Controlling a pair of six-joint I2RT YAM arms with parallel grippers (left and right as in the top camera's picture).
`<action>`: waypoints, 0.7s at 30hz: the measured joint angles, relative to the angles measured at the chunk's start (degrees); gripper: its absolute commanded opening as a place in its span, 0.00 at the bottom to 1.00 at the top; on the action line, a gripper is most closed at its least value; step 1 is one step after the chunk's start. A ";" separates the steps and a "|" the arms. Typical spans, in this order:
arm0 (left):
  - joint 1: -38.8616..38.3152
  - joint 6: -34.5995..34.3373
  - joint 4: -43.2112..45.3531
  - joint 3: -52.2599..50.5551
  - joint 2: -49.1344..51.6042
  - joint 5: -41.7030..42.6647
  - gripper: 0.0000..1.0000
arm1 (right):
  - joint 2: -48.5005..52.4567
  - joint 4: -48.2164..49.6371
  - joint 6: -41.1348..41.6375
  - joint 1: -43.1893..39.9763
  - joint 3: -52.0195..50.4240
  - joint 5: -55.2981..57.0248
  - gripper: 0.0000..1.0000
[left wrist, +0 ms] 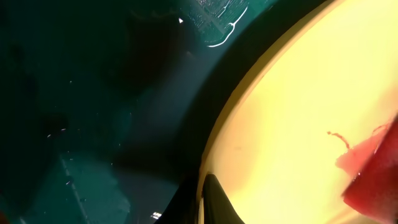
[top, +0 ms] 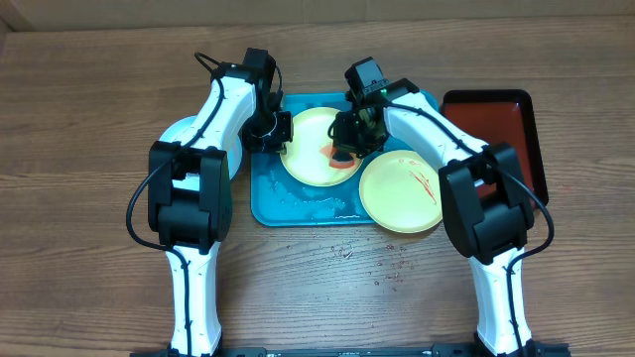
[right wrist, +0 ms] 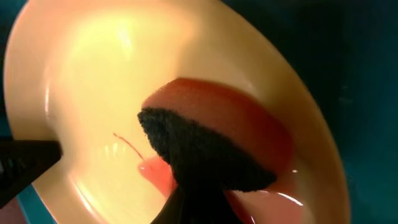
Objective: Clean dirty plates on tray and stack at the side
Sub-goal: 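Scrub the yellow plate with the sponge while left gripper holds it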
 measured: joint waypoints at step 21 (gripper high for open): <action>-0.07 0.35 -0.37 -0.07 0.00 1.09 0.04 | 0.22 -9.20 -1.44 5.60 2.01 7.41 0.04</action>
